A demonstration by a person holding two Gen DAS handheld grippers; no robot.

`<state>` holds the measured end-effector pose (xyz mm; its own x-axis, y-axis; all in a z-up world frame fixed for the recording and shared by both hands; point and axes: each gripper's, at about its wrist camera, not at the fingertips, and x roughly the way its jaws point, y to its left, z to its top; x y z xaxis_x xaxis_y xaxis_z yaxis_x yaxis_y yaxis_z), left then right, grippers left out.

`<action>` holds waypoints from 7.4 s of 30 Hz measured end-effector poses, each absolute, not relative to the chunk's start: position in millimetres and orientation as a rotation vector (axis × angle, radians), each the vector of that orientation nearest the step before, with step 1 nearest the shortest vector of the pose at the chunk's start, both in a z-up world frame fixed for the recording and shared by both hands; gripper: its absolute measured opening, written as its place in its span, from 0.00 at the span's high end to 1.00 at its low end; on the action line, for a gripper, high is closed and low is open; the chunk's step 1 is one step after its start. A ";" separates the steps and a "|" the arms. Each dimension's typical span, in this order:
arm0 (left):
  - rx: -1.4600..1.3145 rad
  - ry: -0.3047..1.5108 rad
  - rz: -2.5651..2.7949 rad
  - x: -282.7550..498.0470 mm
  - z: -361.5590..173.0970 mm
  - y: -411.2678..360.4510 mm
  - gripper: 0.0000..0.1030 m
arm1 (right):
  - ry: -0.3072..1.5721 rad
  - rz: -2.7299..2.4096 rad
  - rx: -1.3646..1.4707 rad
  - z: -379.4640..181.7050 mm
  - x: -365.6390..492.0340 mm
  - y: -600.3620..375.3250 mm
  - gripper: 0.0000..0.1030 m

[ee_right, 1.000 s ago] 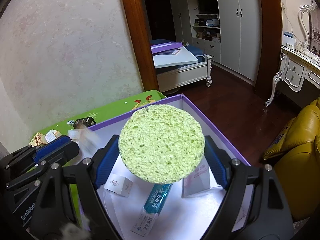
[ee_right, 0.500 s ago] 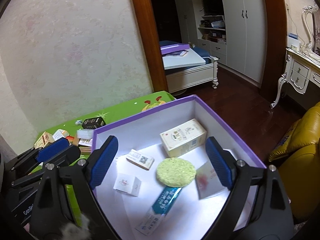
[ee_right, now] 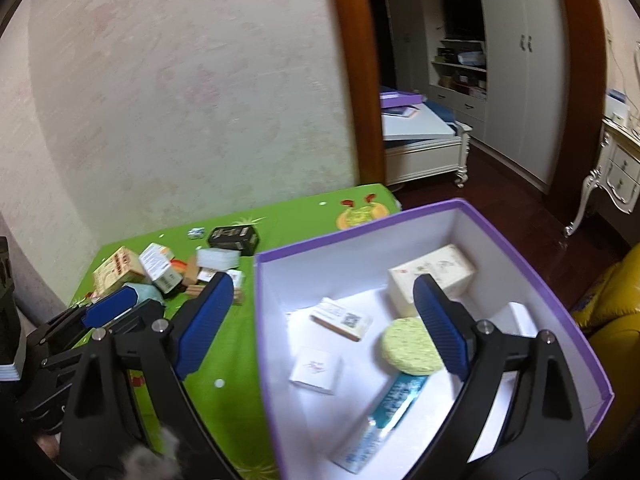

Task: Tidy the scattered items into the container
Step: 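Move both open grippers from the purple box back over the table items, then grasp the beige medicine box with the left gripper while the right gripper grasps a white box, then carry both boxes over the purple box and open both grippers, then move both open grippers back over the table items, then grasp a white box with the left gripper while the right gripper grasps the light blue pouch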

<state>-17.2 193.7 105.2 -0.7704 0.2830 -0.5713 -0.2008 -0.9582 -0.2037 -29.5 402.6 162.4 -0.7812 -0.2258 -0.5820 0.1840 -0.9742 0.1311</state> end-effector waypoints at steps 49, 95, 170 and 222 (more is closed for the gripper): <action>-1.234 -0.870 3.074 -92.9 57.0 5.8 0.00 | 0.310 -2.396 0.919 59.4 -113.0 164.6 0.09; -1.387 -0.775 3.094 -108.7 37.6 10.6 0.03 | 0.194 -2.365 0.952 57.2 -123.3 166.1 0.59; -0.794 -0.436 2.665 -26.6 116.8 224.7 0.00 | -0.099 -2.833 0.844 164.4 -20.2 450.9 0.19; -1.265 -0.343 2.909 -53.1 -15.2 -9.5 0.31 | 0.051 -2.506 1.101 72.5 -56.6 134.5 0.10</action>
<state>-53.1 -9.5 -15.2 -0.6844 0.0402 -0.7280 0.1302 -0.9757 -0.1763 -56.6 134.5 72.5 -0.6089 -0.3457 -0.7139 0.3746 -0.9187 0.1253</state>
